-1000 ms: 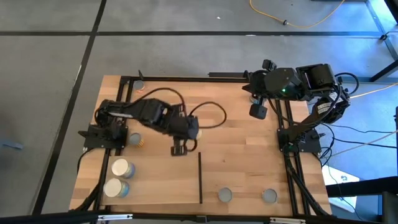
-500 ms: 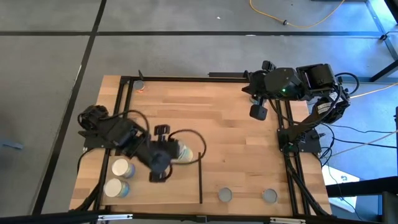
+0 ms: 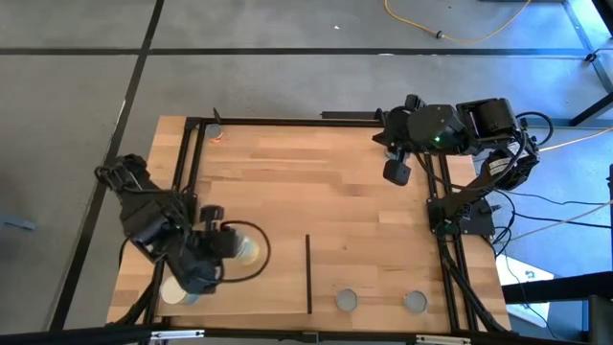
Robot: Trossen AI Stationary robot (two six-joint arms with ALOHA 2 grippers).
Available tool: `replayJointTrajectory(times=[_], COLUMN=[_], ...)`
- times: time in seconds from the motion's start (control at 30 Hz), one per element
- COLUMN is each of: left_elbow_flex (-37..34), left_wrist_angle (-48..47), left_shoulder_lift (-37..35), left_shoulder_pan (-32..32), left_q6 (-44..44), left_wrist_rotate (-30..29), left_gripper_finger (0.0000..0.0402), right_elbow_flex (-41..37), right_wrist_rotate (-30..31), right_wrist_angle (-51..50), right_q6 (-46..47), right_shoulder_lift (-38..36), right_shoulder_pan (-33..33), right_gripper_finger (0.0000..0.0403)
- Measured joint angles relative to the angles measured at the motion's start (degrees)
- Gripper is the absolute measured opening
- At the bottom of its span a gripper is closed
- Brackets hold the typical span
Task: Pick and place cans onto a shelf
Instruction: Put the canned carrots on the shelf
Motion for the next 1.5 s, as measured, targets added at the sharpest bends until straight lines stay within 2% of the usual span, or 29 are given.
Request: replayJointTrajectory(times=[0.4,0.9,1.1,1.23,1.5], left_elbow_flex=[-1.75,-9.92,-10.25,-10.25,-10.28], left_wrist_angle=[0.1,0.01,0.04,0.04,0.03], left_shoulder_lift=[-0.74,-0.69,-0.69,-0.69,-0.69], left_shoulder_pan=[-3.17,-3.69,-3.71,-3.38,-3.38], left_q6=[-2.08,-0.61,-0.76,-1.02,-1.05], left_wrist_rotate=[4.93,10.19,10.51,13.21,12.7], left_gripper_finger=[0.0,0.0,0.0,0.0001,0.0025], right_elbow_flex=[-0.01,-0.02,-0.02,-0.02,-0.02], right_wrist_rotate=[0.09,0.11,0.11,0.11,0.12], right_wrist_angle=[0.02,0.04,0.04,0.04,0.02], right_q6=[0.35,1.64,1.4,1.43,1.36], right_shoulder_lift=[0.0,0.0,0.0,0.02,0.02], right_shoulder_pan=[0.0,0.0,0.0,0.0,0.0], right_gripper_finger=[0.0003,0.0003,0.0003,0.0003,0.0003])
